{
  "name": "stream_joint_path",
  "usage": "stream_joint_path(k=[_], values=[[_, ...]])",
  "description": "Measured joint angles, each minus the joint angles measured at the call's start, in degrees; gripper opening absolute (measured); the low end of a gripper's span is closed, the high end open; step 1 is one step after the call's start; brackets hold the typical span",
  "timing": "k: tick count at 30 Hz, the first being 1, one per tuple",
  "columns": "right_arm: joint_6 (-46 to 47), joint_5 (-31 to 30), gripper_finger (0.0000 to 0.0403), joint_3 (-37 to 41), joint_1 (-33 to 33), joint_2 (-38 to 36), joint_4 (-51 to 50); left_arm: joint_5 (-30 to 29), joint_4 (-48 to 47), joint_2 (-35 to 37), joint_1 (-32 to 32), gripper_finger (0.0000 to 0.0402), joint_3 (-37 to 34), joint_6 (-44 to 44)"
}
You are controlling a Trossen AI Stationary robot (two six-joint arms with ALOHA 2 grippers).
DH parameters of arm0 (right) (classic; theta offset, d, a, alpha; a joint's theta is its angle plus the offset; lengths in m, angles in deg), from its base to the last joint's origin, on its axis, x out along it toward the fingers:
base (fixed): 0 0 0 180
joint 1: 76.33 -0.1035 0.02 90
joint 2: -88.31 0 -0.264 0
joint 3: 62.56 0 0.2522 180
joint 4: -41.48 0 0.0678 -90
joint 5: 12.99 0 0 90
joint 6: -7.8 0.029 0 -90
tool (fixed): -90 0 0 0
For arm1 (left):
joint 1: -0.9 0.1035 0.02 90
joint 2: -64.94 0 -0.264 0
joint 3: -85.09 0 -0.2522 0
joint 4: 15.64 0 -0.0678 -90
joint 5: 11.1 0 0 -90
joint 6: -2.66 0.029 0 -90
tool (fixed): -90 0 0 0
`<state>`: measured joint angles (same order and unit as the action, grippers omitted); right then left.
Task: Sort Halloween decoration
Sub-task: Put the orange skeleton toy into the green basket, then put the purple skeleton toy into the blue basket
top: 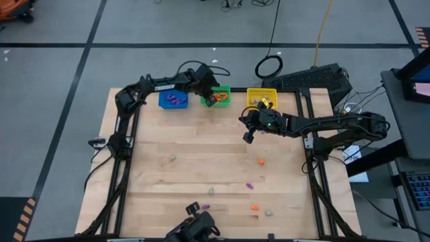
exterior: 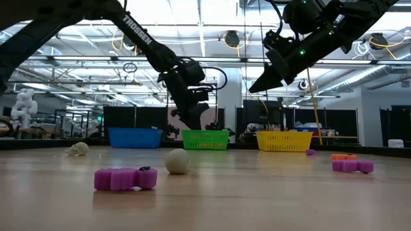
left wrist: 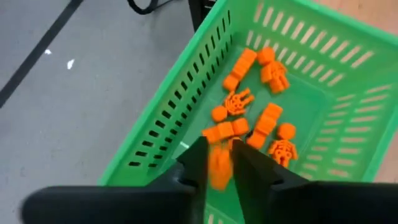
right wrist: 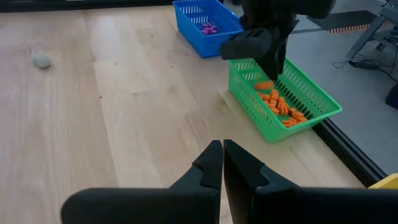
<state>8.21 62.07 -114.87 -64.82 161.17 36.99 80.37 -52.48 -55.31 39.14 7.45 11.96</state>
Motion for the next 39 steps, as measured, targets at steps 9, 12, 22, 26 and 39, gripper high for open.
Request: stream_joint_path(k=[9, 12, 22, 26, 39], values=[[2.5, -6.0, 0.0000, 0.0, -3.7, 0.0, -2.1, -0.2, 3.2, 4.1, -1.2, 0.0096, -3.0, -1.3], [4.3, -6.0, 0.0000, 0.0, -6.3, 0.0, -2.5, 0.2, 8.3, 7.9, -2.6, 0.0061, -7.6, -1.3], [16.6, -8.0, 0.0000, -0.1, -17.5, 0.0, -11.3, 2.2, 29.8, 24.9, -10.1, 0.0007, -31.9, -2.2], [24.4, -9.3, 0.0000, -1.8, -22.4, 0.4, -19.0, 2.4, 37.1, 31.8, -14.2, 0.0008, -41.0, -3.0], [51.0, -3.8, 0.0040, -13.9, -35.1, 14.2, -40.0, 0.3, 50.7, 44.5, -24.1, 0.0008, -59.5, -6.0]])
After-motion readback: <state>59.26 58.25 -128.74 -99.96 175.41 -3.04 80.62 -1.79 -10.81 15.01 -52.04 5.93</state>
